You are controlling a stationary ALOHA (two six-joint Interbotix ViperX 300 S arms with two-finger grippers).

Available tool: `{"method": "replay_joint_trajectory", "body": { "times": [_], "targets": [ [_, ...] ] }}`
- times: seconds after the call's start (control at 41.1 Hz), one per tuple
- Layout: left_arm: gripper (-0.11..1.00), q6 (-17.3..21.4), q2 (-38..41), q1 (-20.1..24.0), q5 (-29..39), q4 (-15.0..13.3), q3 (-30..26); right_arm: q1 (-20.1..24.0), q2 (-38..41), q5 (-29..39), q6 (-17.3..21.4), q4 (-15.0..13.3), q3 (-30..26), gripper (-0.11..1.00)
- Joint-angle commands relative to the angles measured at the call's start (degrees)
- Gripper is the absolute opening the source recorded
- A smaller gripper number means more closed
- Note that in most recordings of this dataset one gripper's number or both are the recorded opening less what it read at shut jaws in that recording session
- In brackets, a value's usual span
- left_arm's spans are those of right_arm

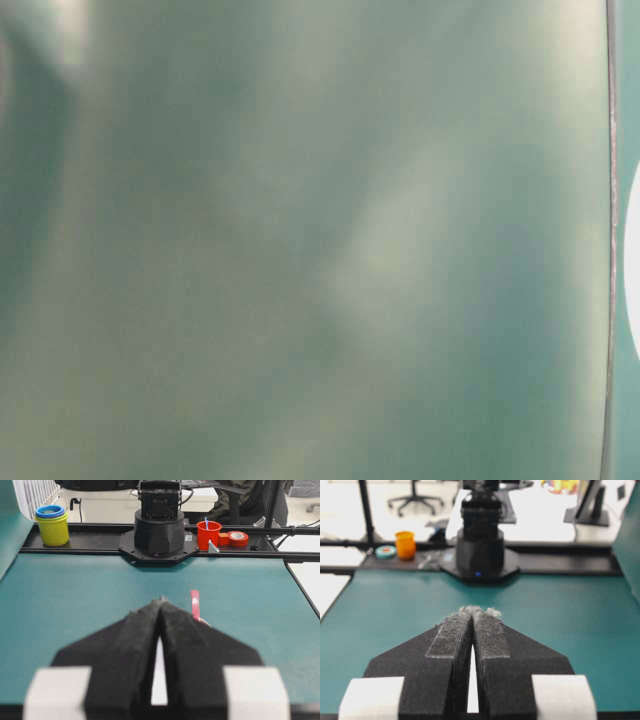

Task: Scoop the yellow hexagonal prism block from the bowl with a spoon using the right arm.
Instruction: 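Move the right gripper inward toward the pink spoon handle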

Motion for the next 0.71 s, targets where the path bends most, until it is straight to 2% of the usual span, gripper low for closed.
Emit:
{"method": "replay_joint_trajectory", "body": {
  "times": [0.0,0.463,0.536,0.682],
  "targets": [
    [-0.01,0.0,0.4,0.1,0.0,0.7,-1.5,-0.4,0.6,-0.3,0.0,0.0,-0.9,-0.02],
    [-0.01,0.0,0.4,0.1,0.2,0.7,-1.5,-0.4,0.4,0.4,0.5,0.0,-1.1,0.01],
    [-0.01,0.0,0.4,0.1,0.2,0.7,-1.6,-0.4,0.4,0.4,0.5,0.0,-1.1,0.08],
    [-0.01,0.0,0.4,0.1,0.3,0.8,-1.6,-0.4,0.6,1.1,0.6,0.2,-1.1,0.30]
  ]
}}
